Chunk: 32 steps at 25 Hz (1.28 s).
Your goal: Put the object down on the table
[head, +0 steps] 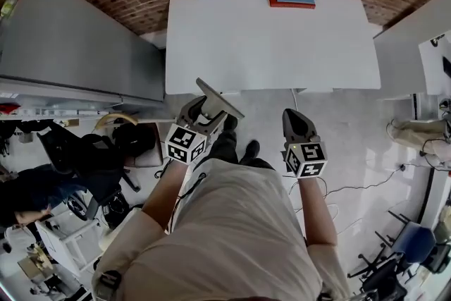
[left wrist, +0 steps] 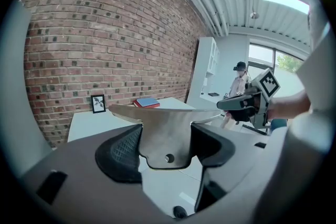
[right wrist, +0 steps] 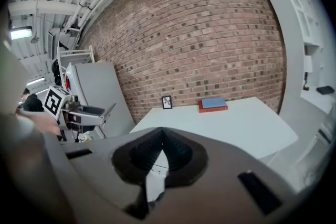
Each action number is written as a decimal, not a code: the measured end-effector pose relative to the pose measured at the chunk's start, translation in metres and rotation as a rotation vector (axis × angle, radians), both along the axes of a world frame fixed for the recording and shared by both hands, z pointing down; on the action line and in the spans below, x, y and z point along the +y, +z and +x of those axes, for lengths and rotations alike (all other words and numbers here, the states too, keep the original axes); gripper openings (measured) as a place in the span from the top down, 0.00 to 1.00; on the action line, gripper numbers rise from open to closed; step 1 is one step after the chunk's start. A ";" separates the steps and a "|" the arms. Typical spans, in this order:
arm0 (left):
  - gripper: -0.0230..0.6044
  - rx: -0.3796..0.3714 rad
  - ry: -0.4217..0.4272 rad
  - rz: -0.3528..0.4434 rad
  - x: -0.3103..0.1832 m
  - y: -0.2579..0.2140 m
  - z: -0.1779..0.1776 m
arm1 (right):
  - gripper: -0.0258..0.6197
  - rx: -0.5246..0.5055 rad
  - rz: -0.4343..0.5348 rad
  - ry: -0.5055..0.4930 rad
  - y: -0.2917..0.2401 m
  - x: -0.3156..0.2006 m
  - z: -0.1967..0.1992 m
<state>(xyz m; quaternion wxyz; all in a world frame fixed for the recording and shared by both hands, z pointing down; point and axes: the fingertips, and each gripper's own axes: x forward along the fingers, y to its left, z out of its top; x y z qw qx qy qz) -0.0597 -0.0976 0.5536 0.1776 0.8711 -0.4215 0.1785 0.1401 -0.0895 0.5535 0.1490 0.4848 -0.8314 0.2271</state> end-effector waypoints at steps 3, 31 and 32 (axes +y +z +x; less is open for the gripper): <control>0.52 -0.006 0.040 -0.016 -0.018 0.009 0.002 | 0.96 0.009 -0.017 0.032 0.005 -0.010 0.000; 0.52 -0.255 0.504 -0.286 -0.159 0.238 0.046 | 0.96 0.074 -0.254 0.299 0.093 -0.105 -0.016; 0.52 -0.276 0.518 -0.284 -0.161 0.247 0.046 | 0.96 0.073 -0.264 0.310 0.095 -0.105 -0.016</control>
